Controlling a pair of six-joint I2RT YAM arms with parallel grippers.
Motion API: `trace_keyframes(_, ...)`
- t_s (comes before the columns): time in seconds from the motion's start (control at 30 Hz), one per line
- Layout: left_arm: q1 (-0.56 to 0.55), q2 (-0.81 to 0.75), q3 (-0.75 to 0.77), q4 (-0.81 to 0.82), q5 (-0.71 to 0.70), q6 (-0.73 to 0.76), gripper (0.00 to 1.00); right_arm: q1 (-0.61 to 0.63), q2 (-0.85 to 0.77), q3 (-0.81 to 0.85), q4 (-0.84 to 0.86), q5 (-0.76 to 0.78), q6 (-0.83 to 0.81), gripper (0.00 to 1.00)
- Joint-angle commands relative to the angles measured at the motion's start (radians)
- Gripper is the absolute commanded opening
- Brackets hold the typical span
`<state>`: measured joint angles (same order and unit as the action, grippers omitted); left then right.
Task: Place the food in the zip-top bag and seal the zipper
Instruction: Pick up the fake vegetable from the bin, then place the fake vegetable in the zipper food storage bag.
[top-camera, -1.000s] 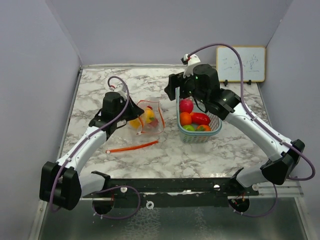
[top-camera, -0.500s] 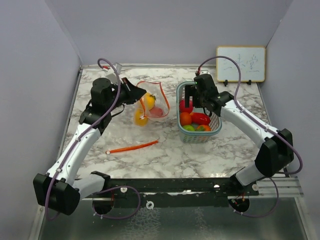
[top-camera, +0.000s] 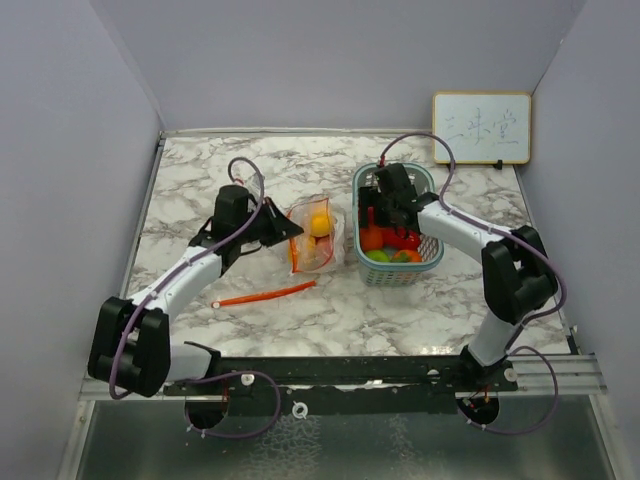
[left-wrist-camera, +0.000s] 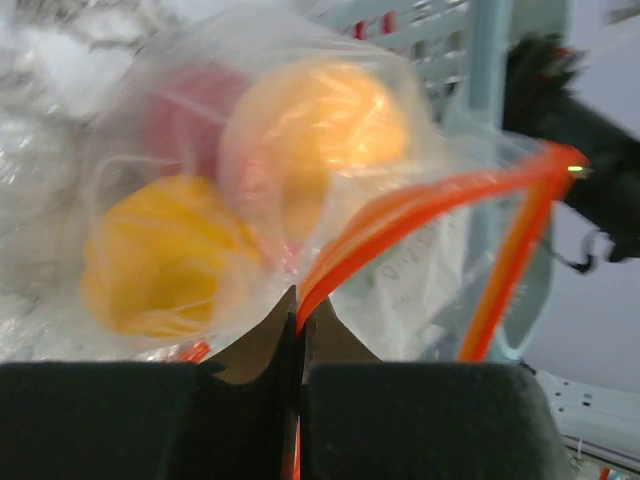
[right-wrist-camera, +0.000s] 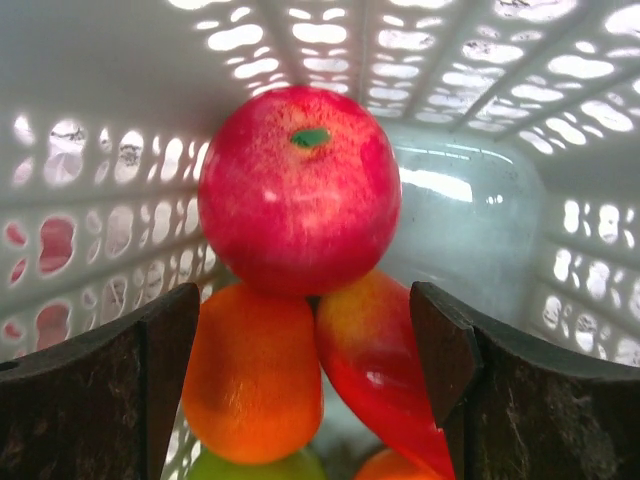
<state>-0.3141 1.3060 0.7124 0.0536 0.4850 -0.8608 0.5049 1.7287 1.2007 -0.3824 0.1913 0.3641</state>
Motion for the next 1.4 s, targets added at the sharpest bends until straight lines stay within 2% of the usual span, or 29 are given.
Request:
trace_keyframes(0.0,0.001,-0.094,0.181,-0.038,0.004,0.077,0.00,-0.020,0.057,-0.018,0.161,-0.041,-0.011,0.87)
trace_keyframes(0.07,0.001,-0.114,0.214,-0.070,0.001,0.093,0.00,-0.025,0.086,-0.024,0.198,-0.050,-0.014,0.85)
trace_keyframes(0.13,0.001,-0.132,0.219,-0.077,0.003,0.094,0.00,-0.027,0.106,-0.020,0.204,-0.057,-0.009,0.78)
trace_keyframes(0.3,0.001,-0.160,0.176,-0.080,-0.014,0.089,0.00,-0.028,0.036,-0.035,0.185,-0.036,-0.001,0.44)
trace_keyframes(0.37,0.001,-0.159,0.162,-0.070,-0.015,0.081,0.00,-0.028,-0.027,-0.039,0.164,-0.007,-0.004,0.39)
trace_keyframes(0.5,0.001,-0.145,0.157,-0.054,-0.007,0.073,0.00,-0.028,-0.190,-0.050,0.132,0.008,-0.019,0.36)
trace_keyframes(0.63,0.001,-0.132,0.157,-0.053,-0.013,0.079,0.00,-0.027,-0.337,-0.055,0.100,-0.079,-0.061,0.36)
trace_keyframes(0.7,0.001,-0.126,0.158,-0.051,-0.021,0.081,0.00,-0.027,-0.393,-0.058,0.087,-0.172,-0.087,0.36)
trace_keyframes(0.93,0.001,-0.094,0.187,-0.069,-0.025,0.091,0.00,-0.011,-0.556,-0.067,0.140,-0.678,-0.132,0.36)
trace_keyframes(1.03,0.000,-0.088,0.210,-0.089,-0.030,0.101,0.00,0.017,-0.572,-0.092,0.191,-0.805,-0.100,0.36)
trace_keyframes(1.2,0.001,-0.104,0.238,-0.126,-0.039,0.108,0.00,0.104,-0.539,-0.134,0.267,-0.818,-0.054,0.36)
trace_keyframes(1.3,0.001,-0.119,0.245,-0.141,-0.044,0.112,0.00,0.199,-0.493,-0.134,0.315,-0.759,-0.040,0.36)
trace_keyframes(1.37,0.001,-0.127,0.245,-0.146,-0.049,0.113,0.00,0.220,-0.458,-0.155,0.360,-0.736,-0.002,0.36)
